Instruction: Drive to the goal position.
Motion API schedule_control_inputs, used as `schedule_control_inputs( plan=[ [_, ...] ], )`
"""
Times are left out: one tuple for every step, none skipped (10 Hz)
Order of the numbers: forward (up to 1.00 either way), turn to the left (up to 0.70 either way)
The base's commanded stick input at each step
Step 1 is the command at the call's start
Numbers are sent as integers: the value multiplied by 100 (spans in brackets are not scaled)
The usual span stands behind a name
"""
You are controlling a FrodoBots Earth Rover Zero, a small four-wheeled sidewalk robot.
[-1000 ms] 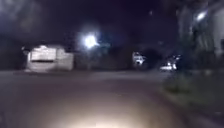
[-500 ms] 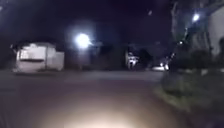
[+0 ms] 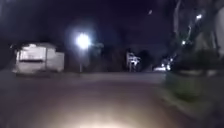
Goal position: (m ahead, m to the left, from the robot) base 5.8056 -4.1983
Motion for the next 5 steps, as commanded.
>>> schedule_control_inputs(
  plan=[
    [70,0],
    [70,0],
    [70,0],
    [70,0],
    [70,-11]
  ],
)
